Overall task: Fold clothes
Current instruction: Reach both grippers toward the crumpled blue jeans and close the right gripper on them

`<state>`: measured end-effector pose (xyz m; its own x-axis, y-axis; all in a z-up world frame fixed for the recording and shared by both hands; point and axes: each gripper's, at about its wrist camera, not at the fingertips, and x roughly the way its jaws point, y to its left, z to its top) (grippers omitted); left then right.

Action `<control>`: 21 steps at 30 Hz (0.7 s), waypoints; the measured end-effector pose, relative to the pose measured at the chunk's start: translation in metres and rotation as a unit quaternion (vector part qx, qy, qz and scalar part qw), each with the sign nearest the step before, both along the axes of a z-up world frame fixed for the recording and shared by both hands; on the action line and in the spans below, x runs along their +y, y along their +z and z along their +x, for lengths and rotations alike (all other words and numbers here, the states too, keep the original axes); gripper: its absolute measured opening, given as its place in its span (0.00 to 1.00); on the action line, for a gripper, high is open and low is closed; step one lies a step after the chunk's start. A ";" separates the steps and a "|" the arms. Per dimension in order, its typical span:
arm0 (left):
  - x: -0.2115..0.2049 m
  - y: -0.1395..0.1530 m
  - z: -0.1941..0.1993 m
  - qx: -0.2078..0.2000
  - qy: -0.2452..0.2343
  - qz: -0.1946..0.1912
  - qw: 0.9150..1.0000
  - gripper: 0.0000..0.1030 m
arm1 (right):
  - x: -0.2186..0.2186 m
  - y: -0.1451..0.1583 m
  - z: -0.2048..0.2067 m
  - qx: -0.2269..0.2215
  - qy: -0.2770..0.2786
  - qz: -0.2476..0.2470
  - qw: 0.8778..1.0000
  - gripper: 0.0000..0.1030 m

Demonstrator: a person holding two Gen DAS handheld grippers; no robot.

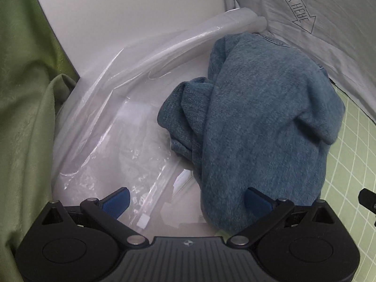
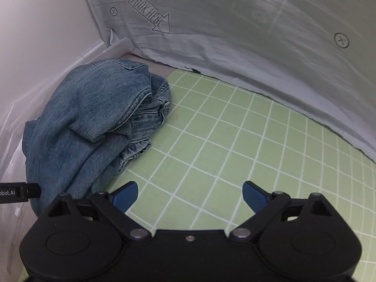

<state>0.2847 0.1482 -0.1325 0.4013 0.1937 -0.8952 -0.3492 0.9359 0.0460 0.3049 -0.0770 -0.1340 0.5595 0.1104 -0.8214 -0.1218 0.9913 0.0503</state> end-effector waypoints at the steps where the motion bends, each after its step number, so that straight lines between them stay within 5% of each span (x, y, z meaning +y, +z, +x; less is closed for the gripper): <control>1: 0.003 -0.003 0.004 -0.001 0.001 -0.005 1.000 0.98 | 0.004 -0.005 0.006 0.009 -0.002 0.019 1.000 0.87; 7: 0.007 -0.016 0.013 -0.001 -0.005 -0.031 1.000 0.93 | 0.029 -0.023 0.021 0.051 -0.018 0.118 0.992 0.63; 12: 0.010 -0.018 0.007 -0.009 0.005 -0.054 0.998 0.90 | 0.040 -0.019 0.011 0.042 -0.031 0.164 0.985 0.58; 21: -0.001 -0.016 0.007 -0.005 0.021 -0.036 0.999 0.90 | 0.035 -0.015 -0.006 0.043 -0.044 0.189 0.980 0.55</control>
<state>0.2913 0.1477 -0.1481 0.4030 0.1463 -0.9034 -0.3893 0.9208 -0.0245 0.2991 -0.0415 -0.1493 0.5110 0.3713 -0.7752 -0.0163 0.9059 0.4231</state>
